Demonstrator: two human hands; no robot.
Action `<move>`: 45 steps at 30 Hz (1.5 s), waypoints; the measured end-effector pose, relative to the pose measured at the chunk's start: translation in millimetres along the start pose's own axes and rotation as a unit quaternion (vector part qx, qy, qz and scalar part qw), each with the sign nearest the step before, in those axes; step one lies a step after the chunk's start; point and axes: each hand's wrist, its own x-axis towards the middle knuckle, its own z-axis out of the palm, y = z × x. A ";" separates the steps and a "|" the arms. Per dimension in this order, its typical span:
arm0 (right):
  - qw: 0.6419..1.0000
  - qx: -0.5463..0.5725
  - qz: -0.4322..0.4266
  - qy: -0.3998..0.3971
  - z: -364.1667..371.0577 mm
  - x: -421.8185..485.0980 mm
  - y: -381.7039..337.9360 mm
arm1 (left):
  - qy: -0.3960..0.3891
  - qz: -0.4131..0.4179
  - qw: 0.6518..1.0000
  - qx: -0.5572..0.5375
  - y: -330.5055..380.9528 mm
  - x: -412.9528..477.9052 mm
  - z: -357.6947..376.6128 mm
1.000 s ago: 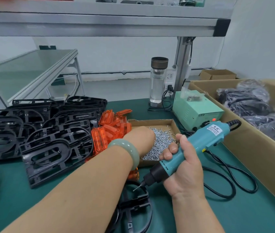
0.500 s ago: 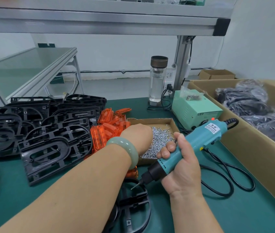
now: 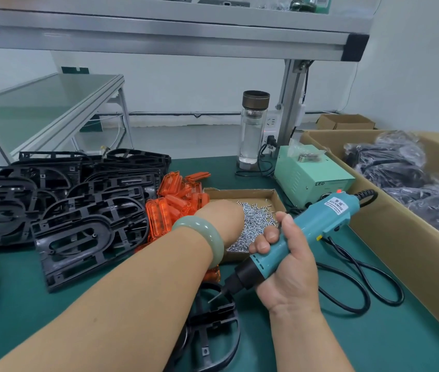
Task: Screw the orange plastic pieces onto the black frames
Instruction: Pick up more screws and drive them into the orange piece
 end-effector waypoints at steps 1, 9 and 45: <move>1.000 -0.002 0.000 0.000 -0.2 0.1 0.1 | 0.002 0.000 1.000 -0.005 0.9 -0.3 1.0; 1.000 -0.002 -0.006 0.000 -0.4 1.9 1.8 | 0.090 -0.025 0.986 -0.138 -11.7 -1.4 10.2; 0.995 0.094 0.006 -0.019 3.1 -8.7 5.9 | 0.156 -0.131 0.315 -0.927 -15.6 -153.4 45.0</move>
